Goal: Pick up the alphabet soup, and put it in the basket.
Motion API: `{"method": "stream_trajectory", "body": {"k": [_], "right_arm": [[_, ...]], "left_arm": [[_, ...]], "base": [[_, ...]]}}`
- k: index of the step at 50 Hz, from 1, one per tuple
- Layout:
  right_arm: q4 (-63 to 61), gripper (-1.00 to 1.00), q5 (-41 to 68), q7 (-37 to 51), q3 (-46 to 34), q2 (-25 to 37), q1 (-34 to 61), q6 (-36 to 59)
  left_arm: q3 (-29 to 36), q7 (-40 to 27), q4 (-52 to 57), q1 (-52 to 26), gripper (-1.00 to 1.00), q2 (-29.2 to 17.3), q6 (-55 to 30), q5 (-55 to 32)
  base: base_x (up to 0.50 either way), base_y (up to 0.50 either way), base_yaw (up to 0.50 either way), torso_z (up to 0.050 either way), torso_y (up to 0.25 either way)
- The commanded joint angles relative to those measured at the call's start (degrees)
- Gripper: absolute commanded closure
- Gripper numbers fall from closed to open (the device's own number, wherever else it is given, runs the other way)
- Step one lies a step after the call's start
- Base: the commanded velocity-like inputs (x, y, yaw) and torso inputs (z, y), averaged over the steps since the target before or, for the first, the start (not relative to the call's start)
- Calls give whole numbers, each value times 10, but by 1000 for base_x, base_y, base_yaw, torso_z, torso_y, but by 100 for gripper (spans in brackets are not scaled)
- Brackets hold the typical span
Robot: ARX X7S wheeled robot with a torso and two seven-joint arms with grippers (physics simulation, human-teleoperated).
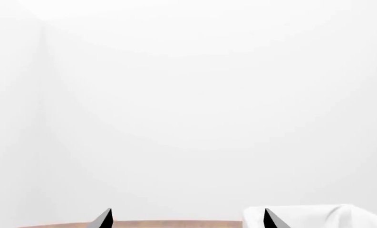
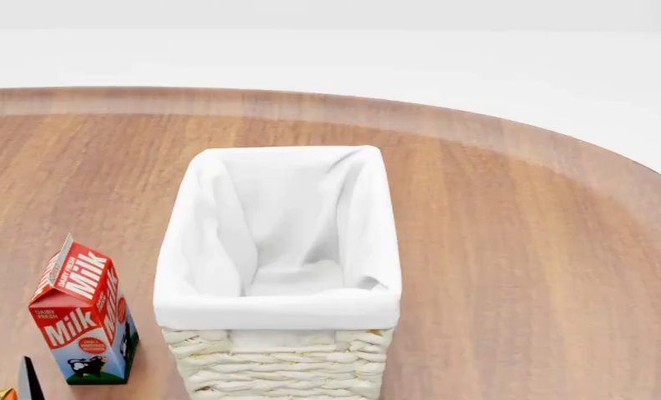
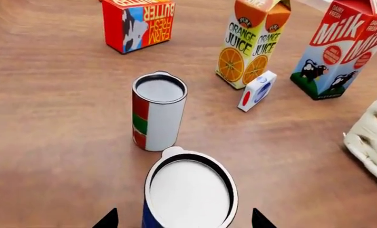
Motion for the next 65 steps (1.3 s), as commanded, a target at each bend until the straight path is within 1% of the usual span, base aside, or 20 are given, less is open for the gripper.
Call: {"method": "stream_trajectory", "body": {"k": [1, 10, 24, 32, 46, 47, 54, 60, 65], "right_arm": [[5, -100, 0, 0, -2, -2, 3, 4], [4, -100, 3, -3, -4, -1, 3, -1], [42, -100, -13, -11, -19, -26, 27, 11], [74, -100, 8, -30, -17, -39, 47, 9], [100, -100, 9, -40, -21, -59, 72, 16], [101, 100, 13, -38, -18, -61, 73, 16], [107, 100, -12, -36, -35, -60, 68, 2], [115, 100, -5, -39, -36, -66, 69, -1], [114, 100, 14, -26, -21, -75, 65, -11]], "left_arm": [[1, -3, 6, 2, -100, -2, -3, 1], [4, -3, 3, 0, -100, -2, -2, 2], [4, -6, 2, 1, -100, -3, 1, 1], [5, -8, 3, 3, -100, -4, 3, 2], [6, -11, 6, 5, -100, -6, 3, 3], [6, -11, 5, 4, -100, -6, 4, 4], [7, -12, 7, 4, -100, -7, 3, 4], [7, -13, 6, 4, -100, -8, 4, 3], [8, -13, 5, 4, -100, -9, 3, 2]], "base": [[0, 0, 0, 0, 0], [0, 0, 0, 0, 0], [0, 0, 0, 0, 0], [0, 0, 0, 0, 0], [0, 0, 0, 0, 0], [0, 0, 0, 0, 0], [0, 0, 0, 0, 0], [0, 2, 2, 0, 0], [0, 1, 1, 0, 0]]}}
